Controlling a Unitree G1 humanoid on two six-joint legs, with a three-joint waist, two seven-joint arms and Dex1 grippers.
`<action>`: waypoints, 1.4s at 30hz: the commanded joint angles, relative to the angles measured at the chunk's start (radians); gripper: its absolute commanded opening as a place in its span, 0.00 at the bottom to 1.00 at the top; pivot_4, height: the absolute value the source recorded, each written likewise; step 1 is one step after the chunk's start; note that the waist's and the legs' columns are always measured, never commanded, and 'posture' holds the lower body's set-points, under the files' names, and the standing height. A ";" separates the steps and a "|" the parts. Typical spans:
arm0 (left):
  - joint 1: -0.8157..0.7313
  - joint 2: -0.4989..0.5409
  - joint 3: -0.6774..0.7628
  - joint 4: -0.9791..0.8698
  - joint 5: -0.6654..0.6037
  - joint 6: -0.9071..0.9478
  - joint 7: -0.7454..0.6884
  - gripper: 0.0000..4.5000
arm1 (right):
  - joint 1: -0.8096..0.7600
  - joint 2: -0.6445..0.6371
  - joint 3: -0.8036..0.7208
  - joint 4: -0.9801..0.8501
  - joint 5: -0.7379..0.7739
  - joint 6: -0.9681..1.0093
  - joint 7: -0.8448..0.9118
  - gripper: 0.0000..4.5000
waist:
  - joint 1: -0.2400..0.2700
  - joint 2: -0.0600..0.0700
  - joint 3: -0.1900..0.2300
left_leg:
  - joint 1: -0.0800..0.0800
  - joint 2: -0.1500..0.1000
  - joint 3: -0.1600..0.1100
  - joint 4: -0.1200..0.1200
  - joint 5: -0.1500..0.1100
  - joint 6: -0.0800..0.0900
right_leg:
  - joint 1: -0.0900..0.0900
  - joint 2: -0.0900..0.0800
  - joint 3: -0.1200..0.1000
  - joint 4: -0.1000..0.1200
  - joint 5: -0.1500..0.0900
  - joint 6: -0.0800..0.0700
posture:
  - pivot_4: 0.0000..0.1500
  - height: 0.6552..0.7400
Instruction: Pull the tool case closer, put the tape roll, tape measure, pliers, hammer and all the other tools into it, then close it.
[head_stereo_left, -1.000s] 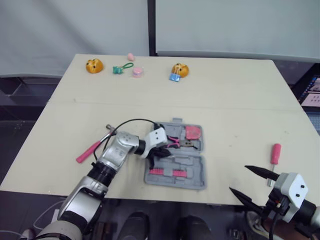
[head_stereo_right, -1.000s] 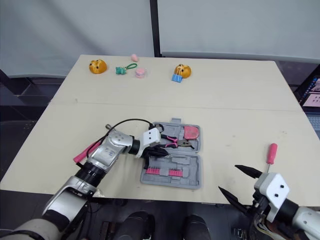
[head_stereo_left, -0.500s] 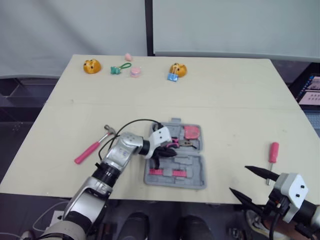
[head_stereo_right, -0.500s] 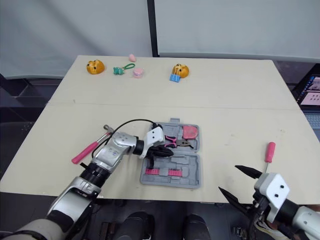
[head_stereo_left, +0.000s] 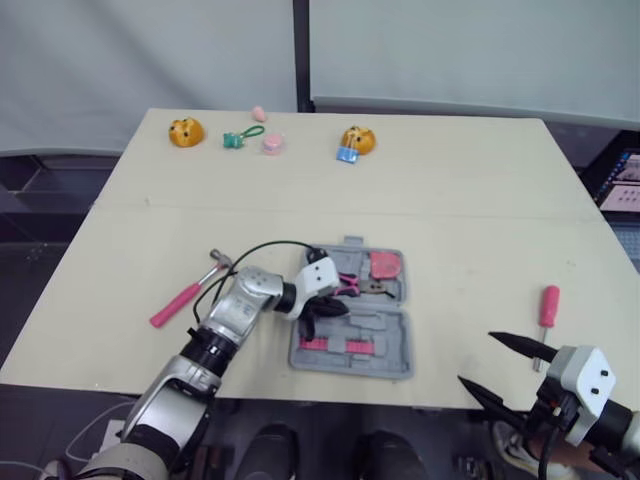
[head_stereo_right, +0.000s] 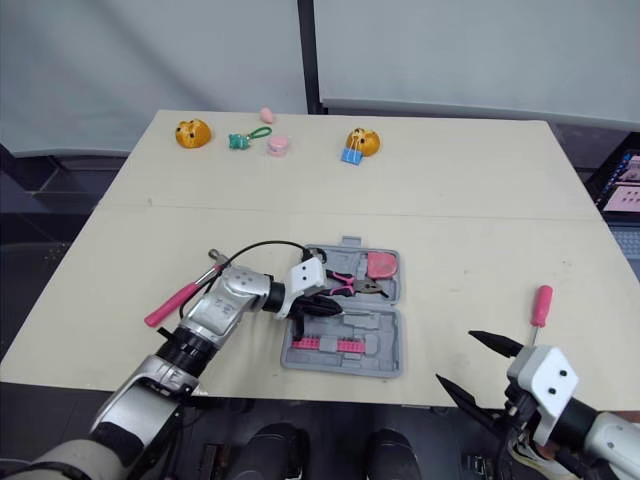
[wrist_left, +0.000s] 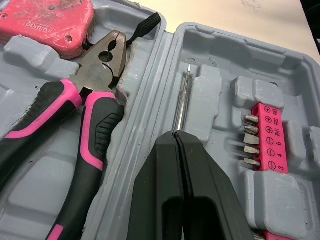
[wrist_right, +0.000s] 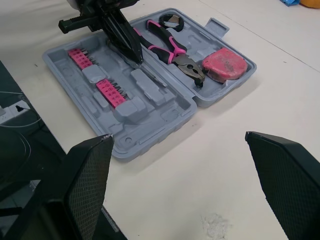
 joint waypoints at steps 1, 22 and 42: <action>0.021 0.011 -0.021 -0.023 0.022 -0.003 0.002 0.01 | 0.008 -0.008 -0.035 -0.030 0.022 -0.001 0.004 1.00 | 0.000 0.000 0.000 | 0.000 0.000 0.000 0.000 0.000 0.000 | 0.000 0.000 0.000 0.000 0.000 0.000 | 1.00 0.15; 0.061 0.030 -0.065 0.030 0.089 -0.057 0.041 0.01 | -0.002 -0.016 -0.034 -0.022 0.021 0.003 0.000 1.00 | 0.000 0.000 -0.001 | 0.001 0.000 0.000 -0.001 0.000 0.000 | 0.001 0.000 0.000 -0.001 0.000 0.000 | 1.00 0.15; 0.069 0.019 -0.091 0.108 0.119 -0.104 0.057 0.01 | -0.014 -0.021 -0.037 -0.014 0.018 0.005 -0.001 1.00 | 0.001 0.001 -0.005 | 0.002 0.000 0.000 -0.001 0.000 0.000 | 0.003 0.000 0.000 -0.002 0.000 0.000 | 1.00 0.15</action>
